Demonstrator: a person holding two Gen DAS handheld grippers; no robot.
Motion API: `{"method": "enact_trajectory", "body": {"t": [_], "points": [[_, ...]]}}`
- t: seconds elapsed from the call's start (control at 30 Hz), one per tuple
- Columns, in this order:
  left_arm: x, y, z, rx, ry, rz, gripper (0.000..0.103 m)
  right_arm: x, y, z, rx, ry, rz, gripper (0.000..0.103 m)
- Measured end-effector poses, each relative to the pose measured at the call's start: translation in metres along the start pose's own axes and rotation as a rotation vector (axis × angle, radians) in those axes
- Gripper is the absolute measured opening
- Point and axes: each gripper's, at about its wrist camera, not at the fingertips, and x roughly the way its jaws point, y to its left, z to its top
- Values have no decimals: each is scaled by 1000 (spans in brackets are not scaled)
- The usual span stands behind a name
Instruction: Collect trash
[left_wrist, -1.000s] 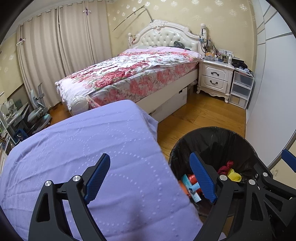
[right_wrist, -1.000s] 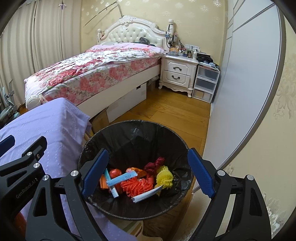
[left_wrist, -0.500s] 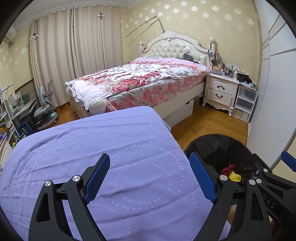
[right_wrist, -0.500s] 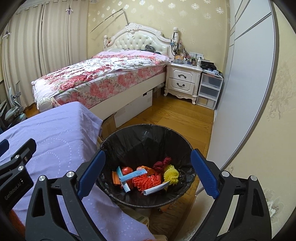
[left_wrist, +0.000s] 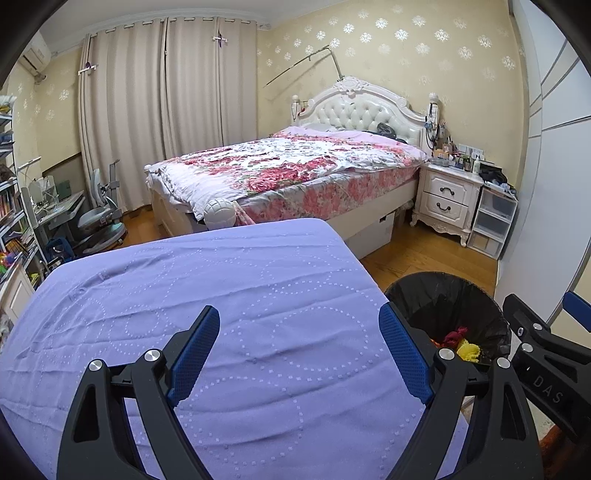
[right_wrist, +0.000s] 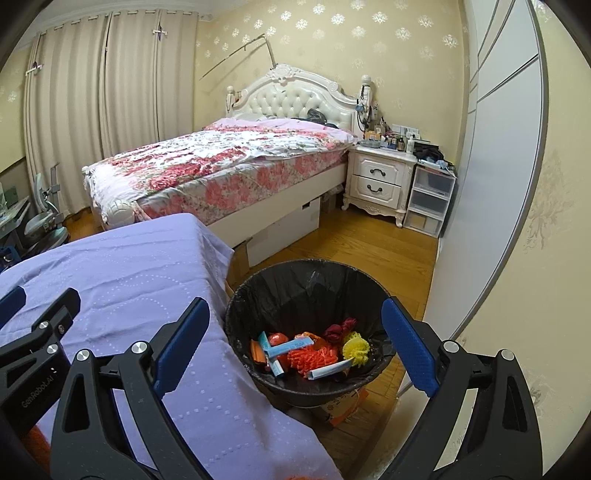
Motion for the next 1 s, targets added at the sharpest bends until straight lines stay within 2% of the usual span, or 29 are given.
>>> {"method": "enact_trajectory", "body": {"t": [0.27,1.0], "points": [[-14,9,-7,-22,-4,6,85,-21,6,-4,-18,-25,16,92],[-21,11,-7,-29,-5,-1,85,-23,11,-7,-25,-27,23,92]]}}
